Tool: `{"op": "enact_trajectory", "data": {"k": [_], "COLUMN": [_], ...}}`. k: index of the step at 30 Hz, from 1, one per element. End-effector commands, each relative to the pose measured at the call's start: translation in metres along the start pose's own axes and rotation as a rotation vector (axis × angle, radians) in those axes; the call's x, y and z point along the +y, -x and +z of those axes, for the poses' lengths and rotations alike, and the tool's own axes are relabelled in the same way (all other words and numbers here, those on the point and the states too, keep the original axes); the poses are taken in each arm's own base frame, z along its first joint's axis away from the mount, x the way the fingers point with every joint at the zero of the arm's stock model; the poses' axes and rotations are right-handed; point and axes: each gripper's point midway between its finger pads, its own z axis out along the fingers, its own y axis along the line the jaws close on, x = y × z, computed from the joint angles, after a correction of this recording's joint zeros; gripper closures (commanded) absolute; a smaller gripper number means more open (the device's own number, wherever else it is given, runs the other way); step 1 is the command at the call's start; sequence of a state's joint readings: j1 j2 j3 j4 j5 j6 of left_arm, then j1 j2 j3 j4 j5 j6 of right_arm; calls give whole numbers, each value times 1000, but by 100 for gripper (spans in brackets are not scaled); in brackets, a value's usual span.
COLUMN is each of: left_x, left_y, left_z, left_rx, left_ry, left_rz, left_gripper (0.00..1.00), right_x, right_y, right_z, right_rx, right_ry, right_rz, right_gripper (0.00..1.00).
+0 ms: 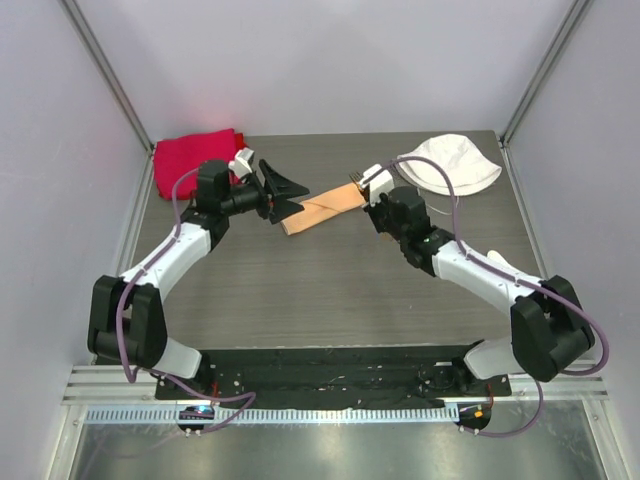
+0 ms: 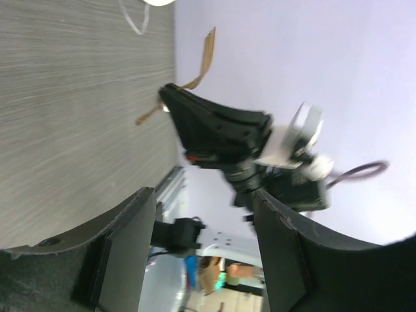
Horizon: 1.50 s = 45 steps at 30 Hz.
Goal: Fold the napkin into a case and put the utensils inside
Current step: Pass from the right arm to the left
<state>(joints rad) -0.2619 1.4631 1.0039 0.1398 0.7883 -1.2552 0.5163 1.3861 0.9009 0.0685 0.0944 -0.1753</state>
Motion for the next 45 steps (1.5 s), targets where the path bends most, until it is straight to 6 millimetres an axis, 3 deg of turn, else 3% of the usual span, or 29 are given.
{"op": "enact_trajectory", "data": {"k": [1,3,5,8,9,10,11,13,18,19,24,25,26,27,28,29,30,31,34,40,45], "left_x": [-64,-69,-74,-49,-41,-35,-29,-31,-39,-44,-51,-53,-47,-48,-50,-49,-43,-52,-59,-84,-85], "left_y": [1,0,2,0,4,2,5,5,-1,-2,3,3,8,1,1,2,1,-1,-18,-49,-56], "left_z": [-19,-23,-30,-32,-32,-36,-36,-35,-22,-22,-26,-27,-28,-29,-33,-36,-34,-39,-38,-37,-18], "left_rx": [21,31,3,4,-5,9,6,21,127,133,82,73,39,51,23,3,-20,-54,-53,38,99], "left_ry": [-177,-181,-186,2,48,116,143,130,17,-6,31,53,101,134,151,161,148,100,-74,-355,-362], "left_rz": [-37,-82,-8,33,163,148,174,216,138,107,160,204,319,378,442,513,550,600,664,599,515], "left_gripper": [35,35,38,38,38,37,37,36,37,37,36,36,36,36,36,37,41,42,41,33,30], "right_x": [-35,-36,-34,-35,-36,-38,-40,-35,-32,-20,-1,-1,10,14,24,30,37,43,61,80,88], "right_y": [60,73,78,88,91,89,99,96,119,116,106,110,103,101,112,94,91,94,74,63,65], "right_z": [-5,-4,1,0,-1,-1,-6,-9,-47,-52,-73,-86,-84,-85,-87,-84,-83,-85,-85,-90,-92], "right_rx": [-268,-299,-323,-347,-354,-354,-404,-418,-583,-592,-542,-562,-544,-545,-570,-471,-455,-449,-391,-388,-405], "right_ry": [-305,-345,-359,-384,-398,-416,-448,-444,-561,-547,-527,-529,-465,-402,-319,-204,-137,-92,56,174,220], "right_rz": [-331,-454,-553,-689,-712,-747,-743,-784,-778,-802,-938,-923,-930,-871,-832,-845,-779,-769,-724,-625,-612], "right_gripper": [99,99,99,99,99,99,99,99,99,99,99,99,99,99,99,99,99,99,99,99,99]}}
